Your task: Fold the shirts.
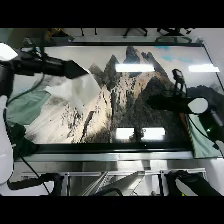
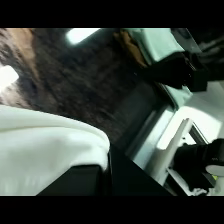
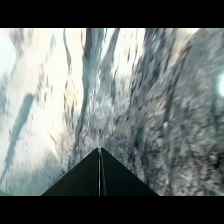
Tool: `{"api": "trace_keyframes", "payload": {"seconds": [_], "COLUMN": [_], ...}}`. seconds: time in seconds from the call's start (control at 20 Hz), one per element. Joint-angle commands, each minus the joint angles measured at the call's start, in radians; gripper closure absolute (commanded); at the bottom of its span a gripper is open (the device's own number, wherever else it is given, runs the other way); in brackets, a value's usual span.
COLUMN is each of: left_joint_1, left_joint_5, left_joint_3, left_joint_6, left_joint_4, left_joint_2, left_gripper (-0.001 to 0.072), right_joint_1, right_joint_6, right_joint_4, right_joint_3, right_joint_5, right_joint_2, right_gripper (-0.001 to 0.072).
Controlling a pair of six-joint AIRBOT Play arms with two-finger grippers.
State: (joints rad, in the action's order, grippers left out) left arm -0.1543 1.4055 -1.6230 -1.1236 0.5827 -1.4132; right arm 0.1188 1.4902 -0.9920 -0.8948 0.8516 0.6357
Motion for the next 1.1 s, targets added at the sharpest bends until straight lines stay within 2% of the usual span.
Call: {"api": "trace_keyframes", "payload": {"seconds": [0.0, 0.1, 0.15, 0.2, 0.25, 0.35, 0.5, 0.55, 0.6, 0.65, 0.75, 0.85, 0.95, 1.05], "left_joint_1": [-0.204, -0.302, -0.337, -0.358, -0.362, -0.331, -0.198, -0.148, -0.107, -0.076, -0.026, -0.011, -0.035, -0.090], "left_joint_5": [-0.118, -0.183, -0.198, -0.202, -0.197, -0.169, -0.064, -0.011, 0.021, 0.019, -0.053, -0.153, -0.210, -0.299], "left_joint_3": [0.227, 0.321, 0.356, 0.378, 0.387, 0.386, 0.385, 0.391, 0.416, 0.465, 0.611, 0.755, 0.871, 0.953], "left_joint_6": [-0.011, -0.014, -0.019, -0.024, -0.057, -0.090, -0.092, -0.096, -0.108, -0.114, -0.113, -0.092, -0.035, -0.013], "left_joint_4": [-0.013, 0.010, 0.010, 0.010, 0.010, 0.026, 0.040, 0.079, 0.117, 0.141, 0.152, 0.146, 0.086, 0.043], "left_joint_2": [0.095, 0.084, 0.071, 0.059, 0.048, 0.043, 0.053, 0.053, 0.055, 0.064, 0.089, 0.103, 0.103, 0.103], "left_gripper": [0.0694, 0.0690, 0.0630, 0.0196, 0.0009, 0.0007, 0.0008, 0.0008, 0.0008, 0.0008, 0.0008, 0.0008, 0.0008, 0.0008], "right_joint_1": [-0.061, -0.062, -0.062, -0.062, -0.063, -0.063, -0.063, -0.063, -0.063, -0.063, -0.065, -0.065, -0.065, -0.065], "right_joint_6": [-0.003, -0.002, -0.003, -0.003, -0.003, -0.012, -0.073, -0.081, -0.082, -0.082, -0.098, -0.158, -0.248, -0.380], "right_joint_4": [0.002, 0.002, 0.002, 0.002, 0.002, -0.001, 0.001, -0.002, -0.003, -0.010, -0.013, 0.005, 0.050, 0.159], "right_joint_3": [-0.001, -0.001, -0.001, -0.001, -0.001, -0.001, -0.001, 0.000, 0.000, 0.000, 0.000, 0.000, -0.001, -0.001], "right_joint_5": [0.102, 0.142, 0.146, 0.149, 0.150, 0.153, 0.192, 0.215, 0.227, 0.227, 0.202, 0.146, 0.076, -0.008], "right_joint_2": [-0.063, -0.057, -0.052, -0.048, -0.043, -0.031, 0.000, 0.019, 0.042, 0.065, 0.123, 0.193, 0.263, 0.347], "right_gripper": [0.0691, 0.0686, 0.0679, 0.0524, 0.0324, 0.0326, 0.0313, 0.0223, 0.0100, 0.0090, 0.0091, 0.0092, 0.0092, 0.0092]}}
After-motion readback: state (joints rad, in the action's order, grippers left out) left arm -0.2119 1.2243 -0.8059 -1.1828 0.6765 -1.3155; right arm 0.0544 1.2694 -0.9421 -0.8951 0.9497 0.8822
